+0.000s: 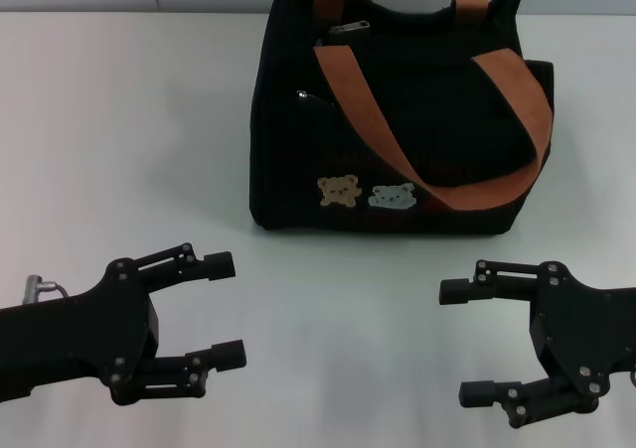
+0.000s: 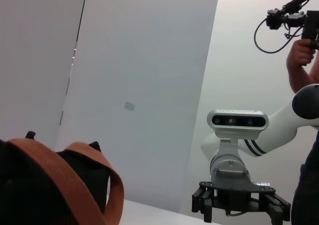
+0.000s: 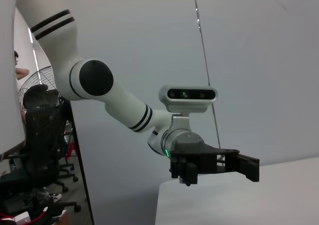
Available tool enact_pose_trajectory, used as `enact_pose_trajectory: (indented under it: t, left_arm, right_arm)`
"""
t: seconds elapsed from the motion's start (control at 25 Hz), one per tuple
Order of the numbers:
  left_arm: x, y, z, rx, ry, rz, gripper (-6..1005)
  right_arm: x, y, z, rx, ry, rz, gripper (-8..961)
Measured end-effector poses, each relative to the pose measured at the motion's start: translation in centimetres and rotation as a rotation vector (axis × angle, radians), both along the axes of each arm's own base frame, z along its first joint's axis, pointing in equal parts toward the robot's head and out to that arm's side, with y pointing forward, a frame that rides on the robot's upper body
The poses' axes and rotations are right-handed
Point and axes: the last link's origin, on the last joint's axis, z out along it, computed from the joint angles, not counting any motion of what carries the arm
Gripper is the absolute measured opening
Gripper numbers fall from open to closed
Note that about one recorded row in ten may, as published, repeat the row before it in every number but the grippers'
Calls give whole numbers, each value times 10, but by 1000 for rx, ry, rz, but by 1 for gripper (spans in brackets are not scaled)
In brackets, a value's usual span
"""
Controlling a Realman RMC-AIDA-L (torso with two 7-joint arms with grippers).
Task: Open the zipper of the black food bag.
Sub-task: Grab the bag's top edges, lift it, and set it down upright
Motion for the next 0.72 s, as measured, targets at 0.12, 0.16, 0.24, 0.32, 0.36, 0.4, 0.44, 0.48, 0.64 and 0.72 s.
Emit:
enact_pose_trajectory:
  t: [0.12,0.16,0.24,0.32,0.36,0.4,0.44,0.48,0.64,0.72]
  left_arm:
    - [0,0,0,-6,-1,4,834]
    - [0,0,0,-6,-1,4,830]
    - [1,1,0,-7,-1,4,822]
    - [1,1,0,-6,-1,5,814]
    - [1,1,0,-6,-1,5,810]
    - [0,2,0,-4,1,7,806]
    - [0,3,-1,2,6,13,802]
    - [0,3,-1,2,6,13,798]
    - [-5,13,-7,77,28,90,782]
    - [-12,23,-12,155,47,179,774]
  right_arm:
    - [-1,0,0,-1,1,2,852]
    - [-1,0,-1,-2,2,3,852]
    - [-2,1,0,0,5,1,852]
    - [-1,1,0,2,6,-1,853]
    - [-1,1,0,2,6,-1,853]
    - [-1,1,0,3,7,-2,853]
    - [-1,1,0,3,8,-4,853]
    - [-1,1,0,3,8,-4,853]
    - [4,2,8,72,47,-57,853]
    - [7,2,11,106,64,-84,853]
